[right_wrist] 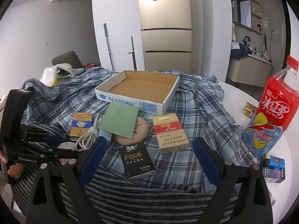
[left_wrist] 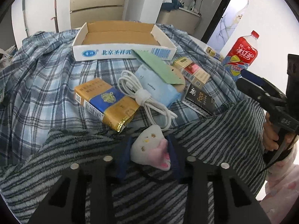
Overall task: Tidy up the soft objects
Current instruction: 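Lower the left tool and grasp the pink-white plush toy, then lift the plush toy with the left tool while the right tool grasps the black Face tissue pack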
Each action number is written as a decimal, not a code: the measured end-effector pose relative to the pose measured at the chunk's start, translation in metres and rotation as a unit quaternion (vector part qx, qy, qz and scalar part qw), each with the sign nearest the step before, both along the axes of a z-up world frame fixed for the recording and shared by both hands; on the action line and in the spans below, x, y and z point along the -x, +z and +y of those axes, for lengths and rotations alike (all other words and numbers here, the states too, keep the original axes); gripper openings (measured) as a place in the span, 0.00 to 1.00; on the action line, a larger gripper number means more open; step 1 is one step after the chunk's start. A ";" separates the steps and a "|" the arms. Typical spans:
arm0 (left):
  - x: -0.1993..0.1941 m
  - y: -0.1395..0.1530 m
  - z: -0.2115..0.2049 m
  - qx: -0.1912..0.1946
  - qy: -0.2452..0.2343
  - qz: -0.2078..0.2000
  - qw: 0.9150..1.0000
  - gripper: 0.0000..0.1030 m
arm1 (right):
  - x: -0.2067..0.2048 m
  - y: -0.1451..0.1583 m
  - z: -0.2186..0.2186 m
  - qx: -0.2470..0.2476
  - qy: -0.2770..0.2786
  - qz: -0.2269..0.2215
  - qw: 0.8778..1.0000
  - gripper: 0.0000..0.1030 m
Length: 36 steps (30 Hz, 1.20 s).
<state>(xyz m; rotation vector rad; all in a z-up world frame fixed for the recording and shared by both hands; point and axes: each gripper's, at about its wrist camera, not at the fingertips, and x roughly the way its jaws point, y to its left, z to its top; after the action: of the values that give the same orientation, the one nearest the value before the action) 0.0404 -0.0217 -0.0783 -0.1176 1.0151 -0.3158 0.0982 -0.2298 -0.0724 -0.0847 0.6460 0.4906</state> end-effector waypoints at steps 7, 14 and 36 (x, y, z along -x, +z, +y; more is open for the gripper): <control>0.016 0.027 -0.004 0.001 0.023 -0.067 0.997 0.35 | 0.003 0.000 0.000 0.010 0.012 0.023 1.000 0.86; 0.017 0.054 0.000 -0.012 0.060 -0.132 0.989 0.35 | 0.021 0.023 0.006 0.023 0.047 0.023 0.998 0.85; -0.002 0.031 0.016 -0.010 0.125 -0.154 0.980 0.35 | -0.044 -0.048 0.046 0.106 0.119 0.135 0.978 0.56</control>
<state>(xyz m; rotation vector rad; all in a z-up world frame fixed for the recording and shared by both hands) 0.0428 -0.0060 -0.0476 -0.1697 0.6866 -0.0895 0.1419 -0.1841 -0.1204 -0.3042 0.9610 0.6701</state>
